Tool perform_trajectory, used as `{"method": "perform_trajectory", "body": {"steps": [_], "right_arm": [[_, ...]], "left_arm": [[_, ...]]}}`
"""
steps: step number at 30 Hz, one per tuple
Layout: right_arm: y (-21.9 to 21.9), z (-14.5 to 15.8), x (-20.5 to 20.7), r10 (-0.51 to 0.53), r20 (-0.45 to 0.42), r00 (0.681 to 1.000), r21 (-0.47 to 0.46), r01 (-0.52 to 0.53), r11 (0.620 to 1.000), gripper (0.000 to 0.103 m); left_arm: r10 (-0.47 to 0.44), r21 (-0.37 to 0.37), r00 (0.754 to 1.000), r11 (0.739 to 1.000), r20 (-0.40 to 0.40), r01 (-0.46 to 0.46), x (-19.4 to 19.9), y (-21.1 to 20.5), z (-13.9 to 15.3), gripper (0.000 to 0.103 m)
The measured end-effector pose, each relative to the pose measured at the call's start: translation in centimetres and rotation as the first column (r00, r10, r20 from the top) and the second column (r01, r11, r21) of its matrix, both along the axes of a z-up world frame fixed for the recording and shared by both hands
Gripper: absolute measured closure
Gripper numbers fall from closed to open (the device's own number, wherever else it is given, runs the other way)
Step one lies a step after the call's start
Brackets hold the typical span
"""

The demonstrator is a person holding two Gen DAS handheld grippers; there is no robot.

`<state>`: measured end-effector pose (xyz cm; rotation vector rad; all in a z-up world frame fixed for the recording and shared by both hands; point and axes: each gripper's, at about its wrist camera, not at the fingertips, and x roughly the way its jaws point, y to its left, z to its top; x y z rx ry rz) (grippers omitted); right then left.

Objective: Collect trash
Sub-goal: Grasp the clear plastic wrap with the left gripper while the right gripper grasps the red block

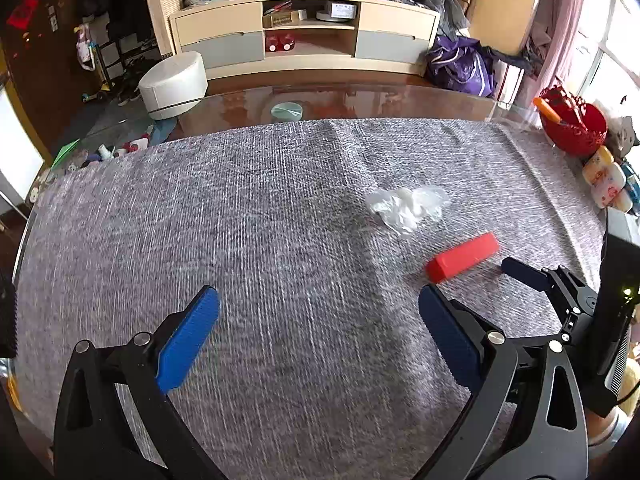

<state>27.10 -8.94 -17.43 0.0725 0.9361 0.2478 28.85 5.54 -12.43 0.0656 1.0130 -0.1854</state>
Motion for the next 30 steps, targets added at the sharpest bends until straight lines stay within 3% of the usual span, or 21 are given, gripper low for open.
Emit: {"method": "perform_trajectory", "body": {"steps": [4,6,12,23,25,29,30], "right_arm": [[0.9,-0.1,0.9,-0.003,0.022,1.000,-0.034,0.004,0.999,0.014],[0.8,0.0,1.2,0.000,0.032,0.999,-0.035,0.001,0.999,0.023],[-0.8,0.3,1.2,0.026,0.006,1.000,-0.022,-0.026,0.999,0.023],[-7.6,0.9,0.0,-0.048,-0.061,0.997,-0.014,0.047,0.999,0.023],[-8.5,1.1,-0.1,-0.061,-0.064,0.996,-0.011,0.060,0.998,0.023],[-9.5,1.2,-0.4,-0.070,-0.068,0.995,-0.003,0.070,0.998,0.023],[-9.6,1.2,-0.5,-0.064,-0.068,0.996,0.007,0.065,0.998,0.023]], "left_arm": [[-0.013,0.004,1.000,1.000,-0.012,0.013,1.4,-0.4,-0.6,0.008],[-0.027,0.011,1.000,1.000,-0.016,0.027,2.0,-0.8,-0.9,0.008],[-0.072,0.001,0.997,0.997,-0.025,0.073,3.7,-2.6,-1.7,0.008],[-0.129,-0.063,0.991,0.990,-0.035,0.126,6.8,-7.3,-3.5,0.009],[-0.135,-0.062,0.990,0.989,-0.035,0.132,7.3,-8.1,-3.9,0.017],[-0.156,-0.086,0.986,0.985,-0.062,0.150,8.0,-9.0,-4.8,0.060],[-0.159,-0.089,0.985,0.984,-0.067,0.153,8.1,-9.2,-5.0,0.065]]}}
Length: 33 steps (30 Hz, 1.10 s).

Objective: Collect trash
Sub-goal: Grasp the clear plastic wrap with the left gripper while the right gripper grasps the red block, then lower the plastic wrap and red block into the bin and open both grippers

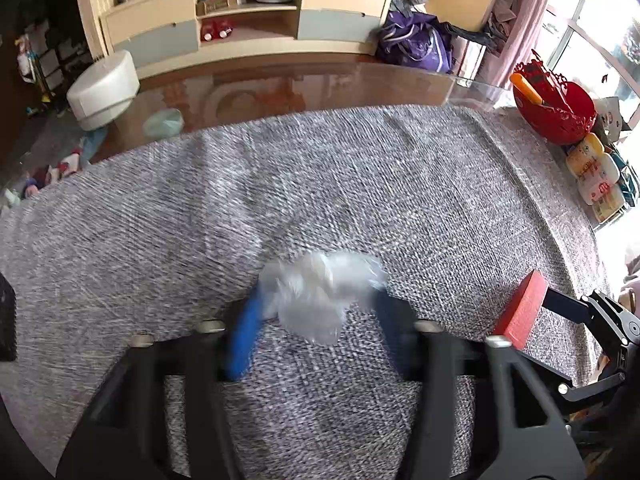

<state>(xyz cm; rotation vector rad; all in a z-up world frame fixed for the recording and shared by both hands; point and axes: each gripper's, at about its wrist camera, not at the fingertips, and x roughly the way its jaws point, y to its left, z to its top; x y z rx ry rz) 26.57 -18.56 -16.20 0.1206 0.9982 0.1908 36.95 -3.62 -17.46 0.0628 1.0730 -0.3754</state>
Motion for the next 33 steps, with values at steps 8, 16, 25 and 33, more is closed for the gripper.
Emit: {"method": "perform_trajectory", "body": {"steps": [8,16,25,33], "right_arm": [[-0.8,1.6,-2.3,0.011,0.028,1.000,-0.006,-0.011,1.000,0.023],[-1.4,5.1,-7.3,0.012,0.090,0.996,-0.013,-0.010,1.000,0.023],[-1.4,7.0,-14.2,0.053,0.105,0.993,-0.030,-0.051,0.998,0.023],[-0.4,5.0,-19.6,0.088,0.053,0.995,-0.040,-0.086,0.996,0.023]], "left_arm": [[-0.025,0.014,0.999,1.000,0.032,0.025,-2.8,-0.1,1.6,0.077],[-0.051,-0.005,0.993,0.999,0.111,0.052,-10.1,0.0,6.8,0.077],[-0.058,-0.044,0.990,0.997,0.128,0.064,-20.7,0.1,8.8,0.077],[-0.052,-0.067,0.997,0.996,0.064,0.057,-28.7,0.3,6.0,0.077]]}}
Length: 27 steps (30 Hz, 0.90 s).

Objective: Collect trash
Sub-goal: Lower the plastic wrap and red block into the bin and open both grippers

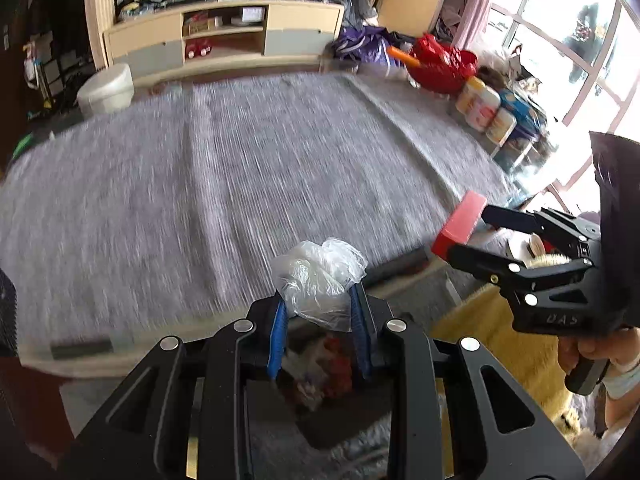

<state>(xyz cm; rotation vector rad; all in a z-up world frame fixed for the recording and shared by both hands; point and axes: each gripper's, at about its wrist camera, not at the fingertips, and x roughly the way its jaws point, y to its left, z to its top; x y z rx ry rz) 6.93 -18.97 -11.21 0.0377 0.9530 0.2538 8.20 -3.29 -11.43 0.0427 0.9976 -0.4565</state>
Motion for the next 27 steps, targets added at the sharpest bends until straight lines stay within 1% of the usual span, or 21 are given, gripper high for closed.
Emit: {"method": "perform_trajectory", "body": {"steps": [6,9,14,16,18,22,27], "right_arm": [[0.3,-3.5,-2.7,-0.001,-0.076,0.997,0.011,0.002,1.000,0.023],[0.4,-5.3,-3.2,-0.007,-0.126,0.992,0.041,0.013,0.999,0.023],[0.3,-9.5,-3.3,-0.030,-0.225,0.974,0.082,0.050,0.995,0.023],[0.5,-11.2,-3.3,-0.046,-0.252,0.967,0.073,0.066,0.995,0.023],[0.8,-12.5,-3.1,-0.056,-0.279,0.959,0.064,0.077,0.995,0.023],[1.1,-14.1,-2.9,-0.054,-0.315,0.948,0.058,0.076,0.995,0.023],[1.8,-15.0,-2.3,-0.040,-0.337,0.941,0.054,0.062,0.997,0.023]], "left_arm": [[-0.002,-0.008,0.995,1.000,-0.101,0.001,-3.9,0.0,-4.5,0.077],[0.003,0.000,0.989,1.000,-0.147,-0.003,-5.3,0.0,-7.0,0.077],[0.024,0.016,0.975,1.000,-0.223,-0.021,-6.1,-0.1,-11.2,0.077],[0.043,0.034,0.966,0.999,-0.254,-0.035,-6.1,-0.1,-13.3,0.077],[0.057,0.035,0.957,0.998,-0.286,-0.049,-5.8,-0.2,-14.9,0.077],[0.061,0.028,0.939,0.998,-0.339,-0.055,-5.8,-0.4,-17.1,0.077],[0.047,0.020,0.929,0.999,-0.366,-0.043,-5.6,-0.7,-17.7,0.076]]}}
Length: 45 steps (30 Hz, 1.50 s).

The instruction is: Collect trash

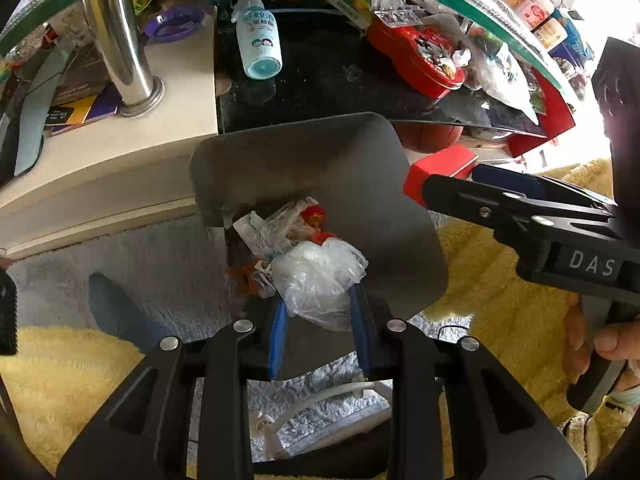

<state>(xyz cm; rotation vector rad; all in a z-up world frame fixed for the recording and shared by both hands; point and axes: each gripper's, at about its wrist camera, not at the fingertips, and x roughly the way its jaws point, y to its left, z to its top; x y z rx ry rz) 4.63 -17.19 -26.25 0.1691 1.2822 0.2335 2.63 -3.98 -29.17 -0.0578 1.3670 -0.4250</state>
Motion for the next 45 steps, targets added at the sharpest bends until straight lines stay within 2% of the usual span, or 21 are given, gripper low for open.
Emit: {"method": "perform_trajectory", "body": {"steps": [4,7,9,12,15,21,26,27,28,30,34,37,40,45], "right_arm": [[0.3,-0.4,0.6,0.003,-0.015,1.000,0.008,-0.003,1.000,0.023],[0.3,-0.4,0.9,-0.003,-0.019,1.000,0.027,0.003,1.000,0.023],[0.2,-0.2,1.1,-0.009,-0.017,1.000,0.026,0.009,1.000,0.023],[-0.2,0.1,1.3,-0.025,-0.009,1.000,0.032,0.025,0.999,0.021],[-0.9,0.8,1.4,-0.052,-0.001,0.999,0.048,0.052,0.998,0.020],[-3.3,3.6,0.8,-0.120,0.053,0.991,0.072,0.116,0.991,0.018],[-5.1,8.9,-0.4,-0.158,0.213,0.964,0.032,0.155,0.987,0.012],[-5.5,9.9,-0.6,-0.169,0.243,0.955,0.029,0.167,0.986,0.006],[-6.1,11.3,-0.8,-0.185,0.280,0.942,0.030,0.184,0.982,0.003],[-7.0,13.5,-1.0,-0.204,0.340,0.918,0.031,0.206,0.978,0.004],[-8.2,17.7,-1.5,-0.211,0.435,0.875,0.016,0.227,0.974,0.003],[-8.8,20.3,-2.3,-0.215,0.502,0.838,0.001,0.248,0.969,0.003],[-9.0,22.7,-3.3,-0.201,0.590,0.782,-0.028,0.269,0.963,0.003],[-8.6,24.8,-4.5,-0.190,0.641,0.744,-0.056,0.292,0.955,0.003]], "left_arm": [[-0.020,0.002,1.000,1.000,-0.022,0.020,0.2,-0.4,-0.6,0.073],[-0.023,0.006,0.999,1.000,-0.037,0.024,0.4,-0.5,-0.9,0.064],[-0.015,0.009,0.999,1.000,-0.038,0.016,0.5,-0.2,-1.0,0.051],[-0.001,0.024,1.000,1.000,-0.023,0.002,0.6,0.2,-0.6,0.038],[0.012,0.031,1.000,0.999,-0.004,-0.012,0.7,0.7,0.0,0.029],[0.045,0.012,0.997,0.999,0.059,-0.045,0.6,2.0,2.9,0.009],[0.083,0.005,0.980,0.996,0.179,-0.085,0.4,3.9,7.8,0.008],[0.096,0.007,0.971,0.995,0.220,-0.100,0.3,4.5,9.4,0.008],[0.103,0.009,0.965,0.994,0.242,-0.108,0.3,4.8,10.3,0.008],[0.120,0.018,0.940,0.991,0.318,-0.132,0.4,5.5,13.2,0.008],[0.141,0.032,0.896,0.985,0.421,-0.170,0.2,6.4,17.6,0.008],[0.156,0.023,0.850,0.981,0.504,-0.194,-0.4,6.9,21.0,0.008],[0.173,0.017,0.804,0.975,0.569,-0.223,-1.1,7.5,23.7,0.008],[0.202,0.007,0.727,0.962,0.657,-0.274,-2.3,8.1,26.9,0.008]]}}
